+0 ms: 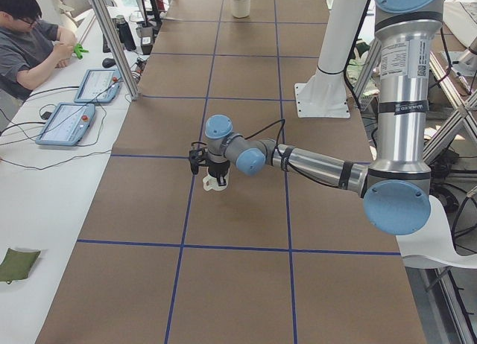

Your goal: Left arm hands cup to right arm to dump lemon

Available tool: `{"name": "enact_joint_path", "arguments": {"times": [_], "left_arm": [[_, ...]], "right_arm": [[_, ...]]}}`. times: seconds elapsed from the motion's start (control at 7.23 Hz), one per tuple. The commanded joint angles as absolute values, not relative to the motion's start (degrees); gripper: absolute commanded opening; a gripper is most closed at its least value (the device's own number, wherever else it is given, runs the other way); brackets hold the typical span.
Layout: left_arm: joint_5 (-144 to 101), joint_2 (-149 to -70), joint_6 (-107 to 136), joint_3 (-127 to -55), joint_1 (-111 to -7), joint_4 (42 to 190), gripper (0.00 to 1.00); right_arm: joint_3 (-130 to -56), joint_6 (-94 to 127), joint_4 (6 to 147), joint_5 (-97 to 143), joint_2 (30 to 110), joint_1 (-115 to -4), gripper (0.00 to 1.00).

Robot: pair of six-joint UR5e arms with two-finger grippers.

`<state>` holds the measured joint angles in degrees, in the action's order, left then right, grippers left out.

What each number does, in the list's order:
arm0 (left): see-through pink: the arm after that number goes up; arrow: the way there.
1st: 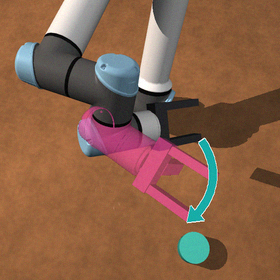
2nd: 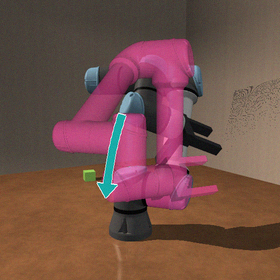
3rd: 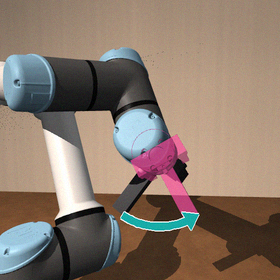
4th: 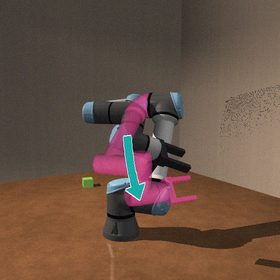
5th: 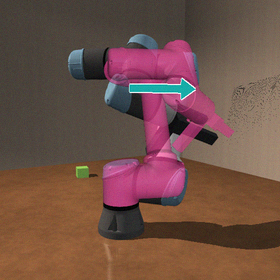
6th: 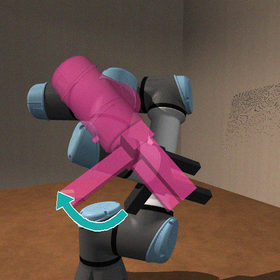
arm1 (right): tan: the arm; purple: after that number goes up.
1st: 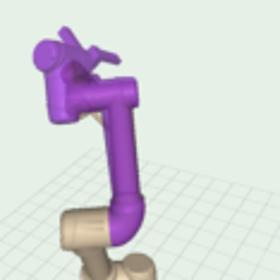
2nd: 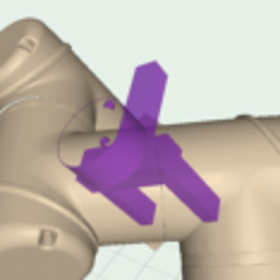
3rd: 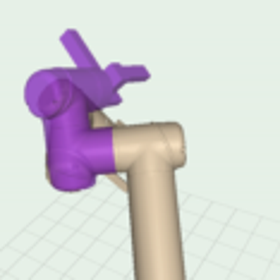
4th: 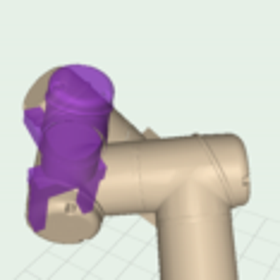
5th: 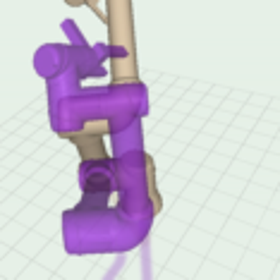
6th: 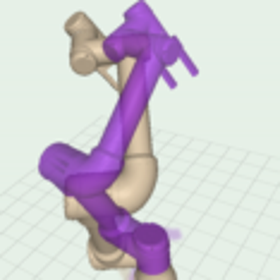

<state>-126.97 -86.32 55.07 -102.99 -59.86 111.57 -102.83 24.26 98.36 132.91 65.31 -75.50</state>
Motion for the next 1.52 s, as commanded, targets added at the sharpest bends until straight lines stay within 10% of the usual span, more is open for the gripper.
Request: {"name": "enact_joint_path", "arguments": {"times": [0.0,0.28,0.41,0.55,1.38], "left_arm": [[-126.83,-85.34,55.46,-103.01,-57.4,111.27,0.0],[-126.83,-85.25,54.85,-103.01,-57.04,109.78,0.01],[-126.74,-85.25,54.76,-102.75,-56.95,109.78,0.69],[-126.3,-85.25,54.76,-103.01,-56.95,109.78,1.0],[-129.02,-97.34,26.25,-103.8,-70.2,84.88,1.0]], "right_arm": [[-103.97,23.91,98.61,132.8,66.53,-75.59,1.0],[-103.97,23.91,98.61,132.8,66.45,-75.59,1.0],[-103.97,23.91,98.61,132.8,66.53,-75.59,1.0],[-103.97,23.82,98.61,132.72,66.53,-75.41,1.0],[-101.96,4.29,108.17,131.49,67.14,-79.26,1.0]]}}
